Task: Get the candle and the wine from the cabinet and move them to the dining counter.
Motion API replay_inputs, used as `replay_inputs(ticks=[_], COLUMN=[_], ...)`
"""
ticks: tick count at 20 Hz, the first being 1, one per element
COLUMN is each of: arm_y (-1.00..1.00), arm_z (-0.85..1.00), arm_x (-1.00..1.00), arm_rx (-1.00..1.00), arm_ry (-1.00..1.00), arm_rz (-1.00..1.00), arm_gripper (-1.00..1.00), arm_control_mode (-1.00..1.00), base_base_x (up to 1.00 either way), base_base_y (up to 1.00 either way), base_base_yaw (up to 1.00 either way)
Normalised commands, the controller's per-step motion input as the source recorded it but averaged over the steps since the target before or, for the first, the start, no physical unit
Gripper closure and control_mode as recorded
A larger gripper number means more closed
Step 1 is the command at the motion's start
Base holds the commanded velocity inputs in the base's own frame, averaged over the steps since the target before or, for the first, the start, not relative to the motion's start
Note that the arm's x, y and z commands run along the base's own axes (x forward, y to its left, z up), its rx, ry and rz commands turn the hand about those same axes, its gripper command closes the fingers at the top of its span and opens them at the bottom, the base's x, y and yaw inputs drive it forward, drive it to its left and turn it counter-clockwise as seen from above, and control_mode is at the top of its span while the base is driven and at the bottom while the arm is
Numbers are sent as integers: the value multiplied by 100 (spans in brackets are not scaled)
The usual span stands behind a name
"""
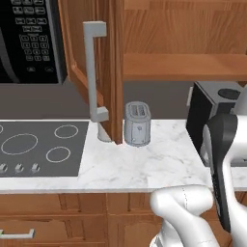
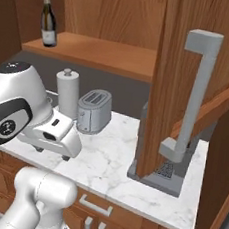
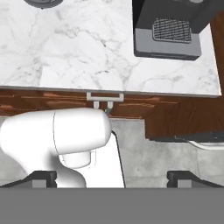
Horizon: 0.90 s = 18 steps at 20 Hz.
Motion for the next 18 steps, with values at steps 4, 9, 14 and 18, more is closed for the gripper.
replay_inputs(ticks=[4,9,14,18], arm_y=[0,0,0,0], arm_z=[0,0,0,0], arm_x=[0,0,0,0], arm_rx=[0,0,0,0], arm_ry=[0,0,0,0], arm_rz=[0,0,0,0], arm_gripper=[-100,-100,-100,-100], arm_control_mode=[100,100,100,100], base_base_x=[1,0,0,0], base_base_y=[1,7,22,37], base_base_yaw=[32,21,8,6])
